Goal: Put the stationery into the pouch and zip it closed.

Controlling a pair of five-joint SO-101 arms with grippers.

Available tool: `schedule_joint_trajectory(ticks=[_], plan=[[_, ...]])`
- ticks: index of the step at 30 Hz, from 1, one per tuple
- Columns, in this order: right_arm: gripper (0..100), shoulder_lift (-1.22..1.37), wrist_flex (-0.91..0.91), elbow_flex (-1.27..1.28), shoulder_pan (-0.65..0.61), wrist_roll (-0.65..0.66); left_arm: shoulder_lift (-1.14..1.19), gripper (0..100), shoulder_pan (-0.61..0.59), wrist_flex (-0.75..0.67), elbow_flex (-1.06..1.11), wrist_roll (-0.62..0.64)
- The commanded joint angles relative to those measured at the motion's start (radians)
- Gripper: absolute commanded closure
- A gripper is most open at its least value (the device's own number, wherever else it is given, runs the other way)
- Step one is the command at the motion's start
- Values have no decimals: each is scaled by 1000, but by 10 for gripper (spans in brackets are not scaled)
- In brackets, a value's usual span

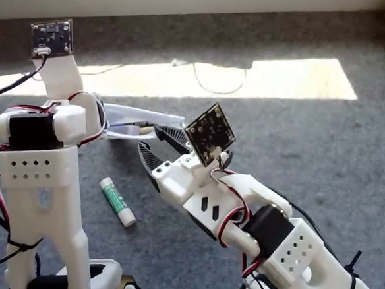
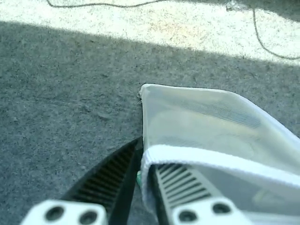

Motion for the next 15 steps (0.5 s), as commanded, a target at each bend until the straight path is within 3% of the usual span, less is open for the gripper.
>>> schedule_joint_trajectory(ticks=[1,11,15], plan=[[865,-71,108,-79,-7,-51,-2,994,-67,-38,-4,5],[865,-189,189,-119,-7,-55,-5,994,-70,-40,-8,5],[865,-150,189,-119,-38,-55,-5,994,-137,-35,-71,5]])
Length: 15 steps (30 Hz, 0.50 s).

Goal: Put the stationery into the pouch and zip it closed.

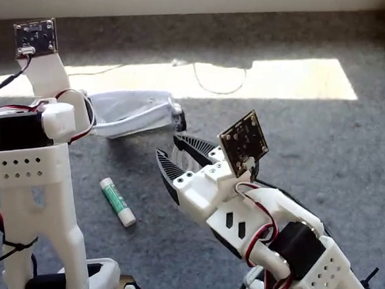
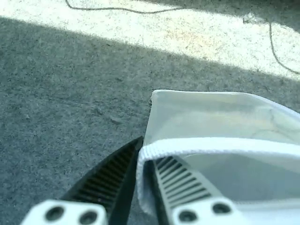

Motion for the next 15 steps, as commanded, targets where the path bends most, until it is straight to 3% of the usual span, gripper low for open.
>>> schedule_joint_trajectory(ticks=[1,15], plan=[[865,36,2,-64,-56,-9,-8,994,-91,-12,-87,5],[865,432,-2,-67,-220,-11,-8,994,-246,-9,-159,-52]])
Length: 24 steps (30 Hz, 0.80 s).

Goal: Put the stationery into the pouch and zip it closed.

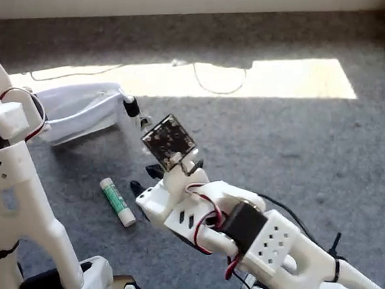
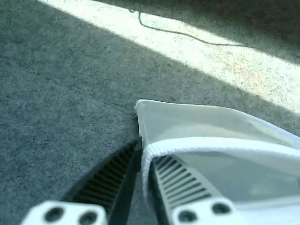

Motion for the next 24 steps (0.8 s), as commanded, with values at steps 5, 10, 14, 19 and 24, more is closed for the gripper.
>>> schedule_joint_trajectory(ticks=[5,10,14,19,24], plan=[[861,202,-4,-70,-77,-18,-13,994,-28,-9,-58,-9],[860,357,-71,-76,-81,-87,-13,994,-30,-9,-58,-6],[860,461,-151,-77,-81,-87,-13,994,-45,-9,-59,-6],[860,538,-239,-77,-116,-87,-13,994,-45,-9,-59,-6],[860,607,-317,-77,-156,-89,-13,994,-74,-9,-64,-5]])
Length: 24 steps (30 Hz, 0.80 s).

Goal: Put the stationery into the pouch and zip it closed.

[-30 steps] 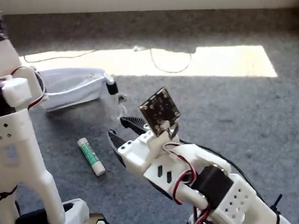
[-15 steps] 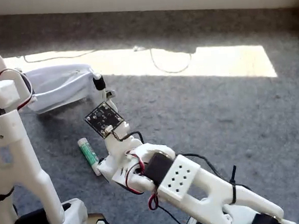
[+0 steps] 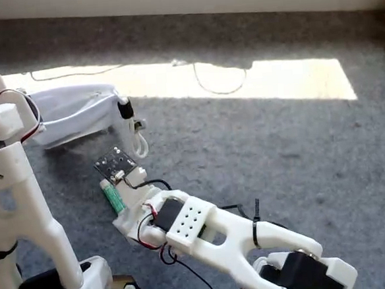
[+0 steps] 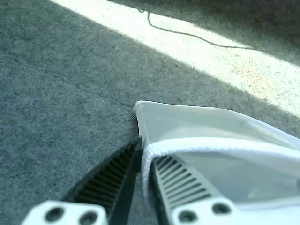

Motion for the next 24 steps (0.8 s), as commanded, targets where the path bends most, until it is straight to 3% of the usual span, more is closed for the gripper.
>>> schedule_joint_trajectory(ticks=[1,10,18,24], plan=[[860,25,-74,-77,-30,-9,-13,994,-50,-11,-65,-2],[860,186,-217,-77,-47,-9,-13,994,-76,-11,-61,0],[864,282,-237,-128,-1,-9,-13,994,-76,-11,-59,0],[862,268,-237,-137,-4,-132,-13,994,-76,-9,-58,-2]])
